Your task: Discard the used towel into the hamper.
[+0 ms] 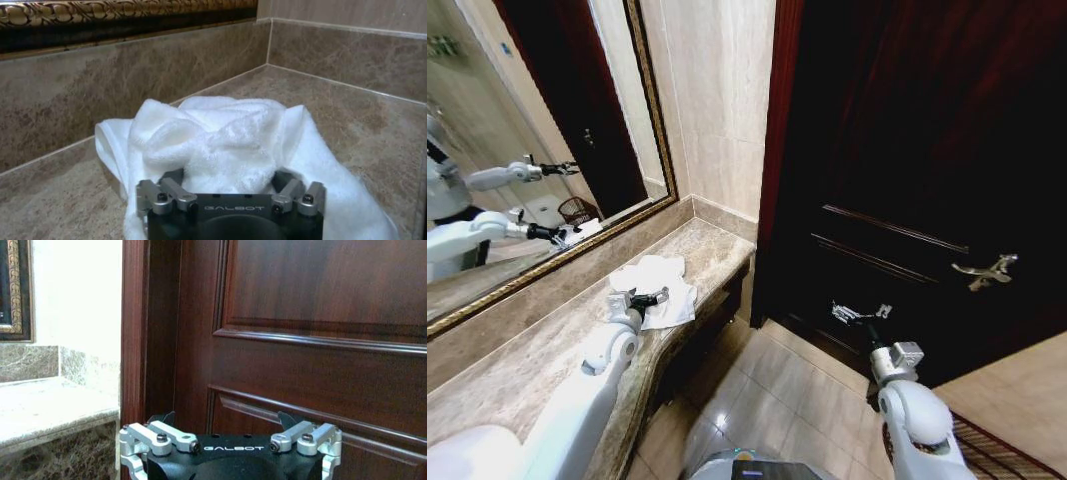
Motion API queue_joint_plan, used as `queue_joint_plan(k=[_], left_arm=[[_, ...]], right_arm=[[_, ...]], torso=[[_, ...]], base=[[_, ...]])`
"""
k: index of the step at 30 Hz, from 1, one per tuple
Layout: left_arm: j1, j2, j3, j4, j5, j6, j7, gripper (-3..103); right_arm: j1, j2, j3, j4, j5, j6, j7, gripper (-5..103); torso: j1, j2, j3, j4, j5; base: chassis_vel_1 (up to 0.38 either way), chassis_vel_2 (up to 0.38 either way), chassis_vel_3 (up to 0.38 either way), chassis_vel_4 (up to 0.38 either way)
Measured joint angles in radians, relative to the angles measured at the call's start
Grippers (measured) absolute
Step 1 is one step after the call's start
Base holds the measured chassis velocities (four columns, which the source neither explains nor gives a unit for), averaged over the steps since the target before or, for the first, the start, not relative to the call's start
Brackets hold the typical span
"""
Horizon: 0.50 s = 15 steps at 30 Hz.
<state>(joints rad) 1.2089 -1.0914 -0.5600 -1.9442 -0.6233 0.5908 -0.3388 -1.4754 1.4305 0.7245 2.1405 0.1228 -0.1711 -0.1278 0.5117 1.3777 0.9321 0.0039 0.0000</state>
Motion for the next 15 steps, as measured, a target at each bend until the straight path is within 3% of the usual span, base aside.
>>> queue_joint_plan(k=[3,5,6,8,10,13,15], left_arm=[[0.001,0.002,-0.003,0.001,0.002,-0.002,0.001,73],[0.001,0.002,-0.004,0.000,0.002,-0.002,0.001,73],[0.002,0.003,-0.006,-0.001,0.002,-0.003,0.001,62],[0.008,0.007,-0.012,-0.009,0.002,-0.004,0.001,51],[0.013,0.007,-0.016,-0.014,0.003,-0.005,0.001,45],[0.018,0.007,-0.021,-0.018,0.003,-0.006,0.001,45],[0.025,0.007,-0.030,-0.023,0.004,-0.008,0.002,30]], right_arm=[[-0.004,0.000,0.004,0.005,0.006,0.002,0.000,100],[-0.005,0.000,0.004,0.006,0.007,0.002,0.000,100],[-0.007,0.001,0.005,0.008,0.010,0.003,0.001,100],[-0.010,0.003,0.006,0.010,0.014,0.005,0.001,100],[-0.012,0.004,0.007,0.010,0.015,0.007,0.001,100],[-0.014,0.005,0.008,0.010,0.016,0.009,0.001,100],[-0.017,0.007,0.009,0.011,0.020,0.012,0.001,100]], torso=[[0.000,0.000,0.000,0.0000,0.0000],[0.000,0.000,0.000,0.0000,0.0000],[0.000,0.000,0.000,0.0000,0.0000],[0.000,0.000,0.000,0.0000,0.0000],[0.000,0.000,0.000,0.0000,0.0000],[0.000,0.000,0.000,0.0000,0.0000],[0.000,0.000,0.000,0.0000,0.0000]], base=[[0.000,0.000,0.000,0.000],[0.000,0.000,0.000,0.000],[0.000,0.000,0.000,0.000],[0.000,0.000,0.000,0.000],[0.000,0.000,0.000,0.000],[0.000,0.000,0.000,0.000],[0.000,0.000,0.000,0.000]])
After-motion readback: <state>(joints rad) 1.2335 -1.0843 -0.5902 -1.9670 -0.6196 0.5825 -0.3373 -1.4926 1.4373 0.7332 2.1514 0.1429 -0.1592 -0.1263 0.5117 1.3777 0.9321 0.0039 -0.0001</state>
